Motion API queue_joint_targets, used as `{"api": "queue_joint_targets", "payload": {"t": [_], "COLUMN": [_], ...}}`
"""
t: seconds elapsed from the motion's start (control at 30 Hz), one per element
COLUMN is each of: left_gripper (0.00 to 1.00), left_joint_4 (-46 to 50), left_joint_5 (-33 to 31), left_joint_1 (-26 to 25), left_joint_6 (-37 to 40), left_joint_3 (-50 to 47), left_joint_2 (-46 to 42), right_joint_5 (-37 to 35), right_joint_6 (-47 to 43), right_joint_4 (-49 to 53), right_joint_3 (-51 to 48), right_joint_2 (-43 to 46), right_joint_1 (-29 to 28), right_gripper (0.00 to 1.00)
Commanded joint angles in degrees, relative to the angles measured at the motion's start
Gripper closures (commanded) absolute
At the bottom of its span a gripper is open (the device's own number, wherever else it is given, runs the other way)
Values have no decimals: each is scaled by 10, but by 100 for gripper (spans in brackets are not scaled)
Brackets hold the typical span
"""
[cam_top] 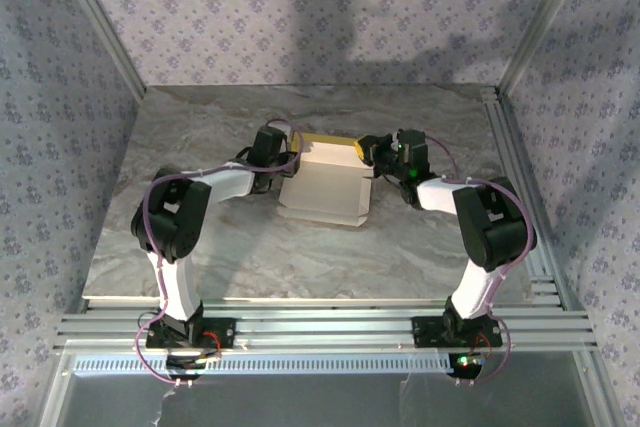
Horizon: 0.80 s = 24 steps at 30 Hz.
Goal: Fold the paper box
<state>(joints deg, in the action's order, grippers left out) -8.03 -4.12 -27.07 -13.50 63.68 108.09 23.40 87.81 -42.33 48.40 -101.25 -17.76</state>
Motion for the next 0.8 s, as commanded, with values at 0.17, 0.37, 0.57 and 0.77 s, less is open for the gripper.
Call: {"api": "queue_joint_targets", "payload": {"t": [0.17, 0.37, 0.57, 0.77], "left_gripper": [47, 47, 48, 48], "left_joint_4": [21, -13, -64, -61], "left_joint_5": [86, 125, 179, 183], "left_joint_1": [13, 22, 49, 42], "left_joint_6": [13, 24, 34, 34], "left_joint_3": [10, -73, -125, -86], "left_joint_2": [-58, -98, -111, -70], "right_joint_5": [-10, -9, -8, -9], "right_joint_6": [-13, -12, -12, -11], "right_joint_4": [41, 41, 41, 42], "right_joint_3": [11, 13, 15, 19], "right_joint_2": [-5, -5, -5, -6], "right_joint_1": [6, 6, 6, 5], "right_gripper": [100, 100, 100, 100]}}
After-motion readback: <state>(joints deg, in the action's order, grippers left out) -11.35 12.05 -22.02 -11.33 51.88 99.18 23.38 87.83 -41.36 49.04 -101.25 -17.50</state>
